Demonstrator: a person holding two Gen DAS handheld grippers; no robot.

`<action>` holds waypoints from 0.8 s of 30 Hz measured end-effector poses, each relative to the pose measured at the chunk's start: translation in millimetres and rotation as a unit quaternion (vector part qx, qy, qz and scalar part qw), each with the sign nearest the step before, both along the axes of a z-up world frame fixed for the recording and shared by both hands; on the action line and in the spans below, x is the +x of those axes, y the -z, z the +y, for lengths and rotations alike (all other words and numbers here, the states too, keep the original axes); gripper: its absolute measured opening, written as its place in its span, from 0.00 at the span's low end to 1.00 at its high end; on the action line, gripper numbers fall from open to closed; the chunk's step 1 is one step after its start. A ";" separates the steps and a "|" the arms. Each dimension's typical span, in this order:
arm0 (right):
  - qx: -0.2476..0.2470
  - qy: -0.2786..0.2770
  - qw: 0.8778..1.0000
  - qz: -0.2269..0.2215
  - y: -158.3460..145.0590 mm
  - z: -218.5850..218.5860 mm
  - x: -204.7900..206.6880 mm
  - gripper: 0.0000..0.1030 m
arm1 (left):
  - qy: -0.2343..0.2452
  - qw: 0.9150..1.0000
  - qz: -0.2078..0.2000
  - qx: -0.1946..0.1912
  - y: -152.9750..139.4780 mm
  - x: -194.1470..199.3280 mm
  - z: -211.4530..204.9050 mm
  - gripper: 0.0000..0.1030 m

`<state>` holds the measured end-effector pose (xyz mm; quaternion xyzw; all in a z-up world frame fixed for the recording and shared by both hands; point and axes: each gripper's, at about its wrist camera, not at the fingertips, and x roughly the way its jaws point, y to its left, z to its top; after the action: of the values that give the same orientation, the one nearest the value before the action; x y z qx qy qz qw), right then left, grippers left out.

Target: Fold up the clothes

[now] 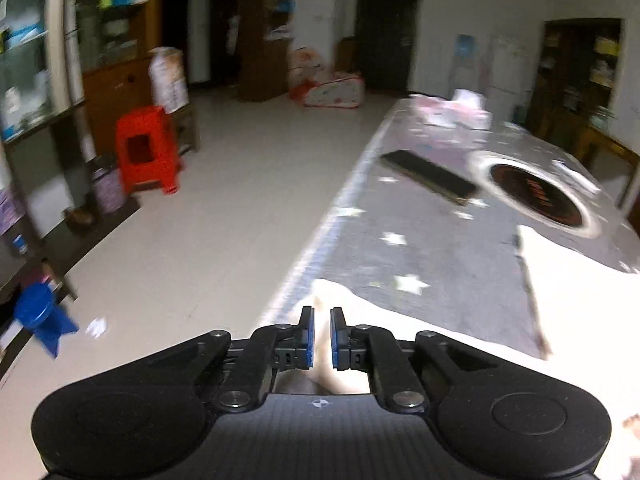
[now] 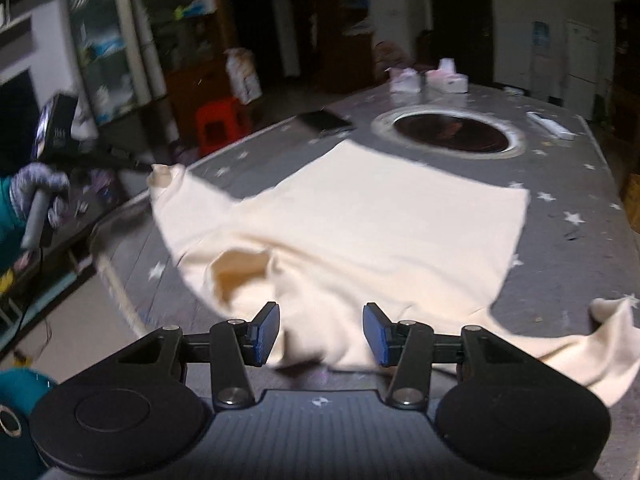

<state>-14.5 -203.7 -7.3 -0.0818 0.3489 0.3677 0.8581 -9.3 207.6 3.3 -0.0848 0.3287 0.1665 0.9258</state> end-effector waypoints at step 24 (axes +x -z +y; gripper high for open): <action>-0.044 -0.023 0.998 -0.031 -4.9 3.6 -30.6 0.04 | 0.396 0.918 0.025 -0.004 25.4 -16.2 -198.2 0.05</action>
<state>-45.1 -200.2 -2.3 -0.1384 0.3363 0.3690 0.8553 -25.5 9.5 -22.1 0.0528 0.3591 -0.2133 0.9071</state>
